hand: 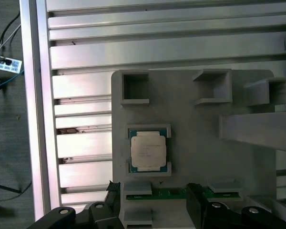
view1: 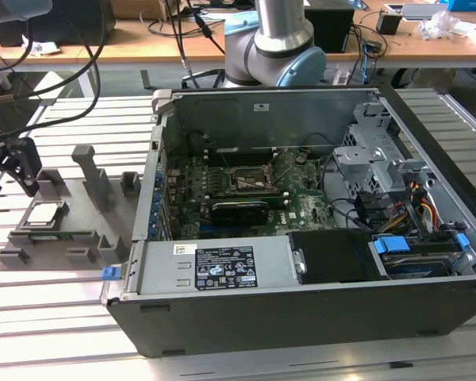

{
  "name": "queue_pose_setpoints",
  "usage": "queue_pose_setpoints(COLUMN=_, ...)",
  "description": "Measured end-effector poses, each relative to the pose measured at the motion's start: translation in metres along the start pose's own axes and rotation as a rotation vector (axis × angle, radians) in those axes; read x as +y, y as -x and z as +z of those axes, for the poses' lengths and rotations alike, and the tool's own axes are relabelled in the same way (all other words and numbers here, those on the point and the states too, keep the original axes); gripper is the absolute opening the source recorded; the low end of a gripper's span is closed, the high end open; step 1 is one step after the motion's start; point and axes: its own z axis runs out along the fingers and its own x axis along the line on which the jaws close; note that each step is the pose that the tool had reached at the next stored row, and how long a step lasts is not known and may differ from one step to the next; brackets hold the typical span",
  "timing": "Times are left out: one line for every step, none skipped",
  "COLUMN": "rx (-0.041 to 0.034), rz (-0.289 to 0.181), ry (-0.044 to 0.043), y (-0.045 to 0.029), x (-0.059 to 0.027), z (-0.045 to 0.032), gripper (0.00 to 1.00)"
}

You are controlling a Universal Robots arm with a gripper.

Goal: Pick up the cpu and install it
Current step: 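Pick up the cpu and move it towards the insertion slot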

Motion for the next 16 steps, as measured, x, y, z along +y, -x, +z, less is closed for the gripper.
queue_pose_setpoints(rx=-0.0001, rz=0.000, ry=0.0001, y=0.0000, x=0.0000, z=0.0008, gripper=0.66)
queue_pose_setpoints(rx=0.0000, rz=0.000, ry=0.0001, y=-0.0001, x=0.0000, z=0.0030, gripper=0.66)
queue_pose_setpoints(rx=-0.0001, rz=0.000, ry=0.0001, y=-0.0001, x=0.0000, z=0.0039, gripper=0.66)
queue_pose_setpoints(rx=0.0000, rz=0.000, ry=0.0000, y=-0.0001, x=0.0000, z=0.0045, gripper=0.66)
queue_pose_setpoints(rx=-0.0001, rz=0.000, ry=0.0001, y=-0.0001, x=0.0000, z=0.0050, gripper=0.66)
queue_pose_setpoints(rx=-0.0001, rz=0.000, ry=0.0000, y=-0.0001, x=-0.0001, z=0.0055, gripper=0.66)
queue_pose_setpoints(rx=-0.0001, rz=0.000, ry=0.0000, y=-0.0001, x=-0.0001, z=0.0061, gripper=0.66)
queue_pose_setpoints(rx=-0.0001, rz=0.000, ry=0.0001, y=-0.0001, x=-0.0001, z=0.0072, gripper=0.66)
queue_pose_setpoints(rx=-0.0001, rz=0.000, ry=0.0000, y=-0.0001, x=-0.0001, z=0.0081, gripper=0.66)
queue_pose_setpoints(rx=0.0000, rz=0.000, ry=0.0000, y=-0.0001, x=-0.0001, z=0.0085, gripper=0.66)
queue_pose_setpoints(rx=-0.0001, rz=0.000, ry=0.0000, y=-0.0001, x=-0.0001, z=0.0090, gripper=0.66)
queue_pose_setpoints(rx=-0.0001, rz=0.000, ry=0.0000, y=-0.0001, x=-0.0001, z=0.0098, gripper=0.66)
queue_pose_setpoints(rx=0.0000, rz=0.000, ry=0.0000, y=-0.0001, x=-0.0001, z=0.0102, gripper=0.66)
queue_pose_setpoints(rx=-0.0001, rz=0.000, ry=0.0001, y=-0.0001, x=-0.0001, z=0.0108, gripper=0.66)
queue_pose_setpoints(rx=-0.0001, rz=0.000, ry=0.0001, y=-0.0001, x=-0.0001, z=0.0113, gripper=0.66)
queue_pose_setpoints(rx=0.0000, rz=0.000, ry=0.0000, y=-0.0002, x=-0.0001, z=0.0117, gripper=0.66)
